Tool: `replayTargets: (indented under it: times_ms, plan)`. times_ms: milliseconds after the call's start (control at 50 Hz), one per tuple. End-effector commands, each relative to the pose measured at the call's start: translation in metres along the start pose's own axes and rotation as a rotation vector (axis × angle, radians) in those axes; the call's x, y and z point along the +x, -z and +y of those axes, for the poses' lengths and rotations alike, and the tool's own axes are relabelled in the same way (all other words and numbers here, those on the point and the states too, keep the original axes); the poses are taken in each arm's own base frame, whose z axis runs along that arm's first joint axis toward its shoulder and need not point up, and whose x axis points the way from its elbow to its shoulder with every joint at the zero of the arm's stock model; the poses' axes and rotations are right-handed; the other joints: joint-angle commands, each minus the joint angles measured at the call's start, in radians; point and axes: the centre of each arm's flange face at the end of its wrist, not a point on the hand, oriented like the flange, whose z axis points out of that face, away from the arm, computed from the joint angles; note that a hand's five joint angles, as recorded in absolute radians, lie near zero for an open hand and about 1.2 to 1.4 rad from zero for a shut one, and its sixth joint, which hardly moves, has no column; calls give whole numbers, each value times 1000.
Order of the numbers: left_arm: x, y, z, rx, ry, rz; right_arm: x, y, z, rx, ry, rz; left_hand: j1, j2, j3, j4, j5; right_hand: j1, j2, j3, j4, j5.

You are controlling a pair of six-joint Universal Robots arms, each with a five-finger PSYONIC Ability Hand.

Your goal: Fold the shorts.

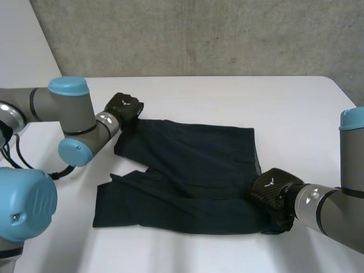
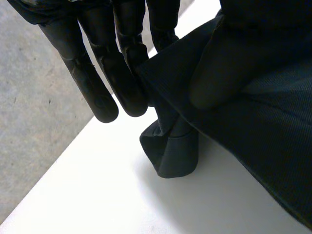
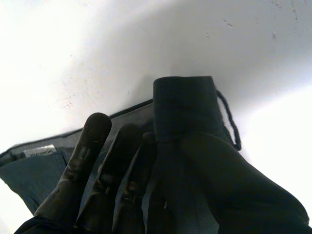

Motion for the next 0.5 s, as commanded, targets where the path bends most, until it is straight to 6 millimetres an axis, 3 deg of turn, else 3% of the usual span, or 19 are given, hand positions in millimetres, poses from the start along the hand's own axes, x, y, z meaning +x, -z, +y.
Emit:
replayTargets:
  times_ms: [20,140,200,280,400,500]
  plan:
    - [13,4,14,-51,-58,40,2,-1,-1,11,-8,10,-179,-267,-258,-271,-217,425,225,189,204,227]
    - [12,10,5,-53,-64,23,5,-2,-4,30,-6,29,-447,-534,-526,-538,-485,425,225,189,204,227]
    - [6,13,1,-65,-64,-7,6,-3,-6,46,-10,42,-483,-570,-562,-574,-521,425,225,189,204,227]
    - [-7,29,-20,-68,-47,-41,10,-5,-10,78,-44,67,-501,-588,-579,-592,-538,425,225,189,204,227]
    - [-18,79,-49,-78,64,-32,13,-6,-14,97,-68,77,-486,-573,-565,-577,-524,425,225,189,204,227]
    - [4,121,-50,-113,185,98,12,-6,-14,97,-67,75,-457,-544,-535,-548,-494,425,225,189,204,227]
